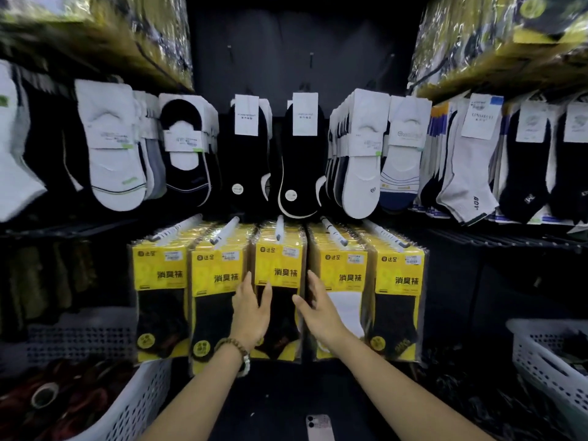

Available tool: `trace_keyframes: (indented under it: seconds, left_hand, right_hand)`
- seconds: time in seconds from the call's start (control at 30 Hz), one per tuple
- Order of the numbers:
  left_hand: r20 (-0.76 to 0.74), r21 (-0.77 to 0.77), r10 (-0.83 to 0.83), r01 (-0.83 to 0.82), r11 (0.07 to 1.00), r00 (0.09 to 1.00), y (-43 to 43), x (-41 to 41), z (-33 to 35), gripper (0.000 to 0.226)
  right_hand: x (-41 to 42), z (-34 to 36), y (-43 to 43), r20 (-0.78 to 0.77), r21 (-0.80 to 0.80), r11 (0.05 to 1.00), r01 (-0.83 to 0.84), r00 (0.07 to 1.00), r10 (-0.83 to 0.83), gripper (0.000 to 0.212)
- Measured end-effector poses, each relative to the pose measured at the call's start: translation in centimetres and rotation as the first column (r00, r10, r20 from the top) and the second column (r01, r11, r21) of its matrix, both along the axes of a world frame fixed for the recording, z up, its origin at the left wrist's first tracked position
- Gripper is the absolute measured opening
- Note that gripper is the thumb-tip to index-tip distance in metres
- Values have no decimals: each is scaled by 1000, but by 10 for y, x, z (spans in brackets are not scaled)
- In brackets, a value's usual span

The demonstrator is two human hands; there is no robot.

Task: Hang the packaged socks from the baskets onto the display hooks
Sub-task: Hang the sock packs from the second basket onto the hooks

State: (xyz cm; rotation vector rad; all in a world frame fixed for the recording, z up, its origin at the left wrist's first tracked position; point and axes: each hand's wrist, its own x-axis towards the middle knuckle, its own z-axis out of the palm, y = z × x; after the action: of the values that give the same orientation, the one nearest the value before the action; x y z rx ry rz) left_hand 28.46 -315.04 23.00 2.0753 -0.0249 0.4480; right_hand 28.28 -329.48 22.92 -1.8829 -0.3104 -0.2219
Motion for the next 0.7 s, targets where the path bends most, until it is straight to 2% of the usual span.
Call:
trace_keyframes:
  seconds: [0.07,0.23,0.3,0.4,0.5,0.57,0.7]
  left_hand:
    - [-31,-24,-32,32,999,999,0,5,-3,69]
    - [99,-88,-67,75,993,993,1,6,-17,63]
    - [107,-105,-74,85,991,991,5,8,-28,67]
    - [48,-134,-98,104,986,994,8,19,-38,70]
    - [95,-156,-120,134,979,988,4,29,-41,63]
    - [126,-167,-98,118,979,987,3,33,-46,58]
    - [100,-195,-89,108,975,991,8,37,-58,66]
  right_hand:
    - [9,1,9,-31,33,999,39,999,-38,69]
    - [25,-2,14,-44,129,991,36,999,-31,62]
    - [27,-11,12,-44,183,982,43,998,-35,56]
    - [28,-31,14,-98,171,984,57,994,-40,53]
    - [32,-41,20,-127,176,983,47,992,-25,47]
    - [38,-39,21,-141,199,978,65,989,-37,50]
    - [43,-46,19,-161,215,973,81,986,-46,53]
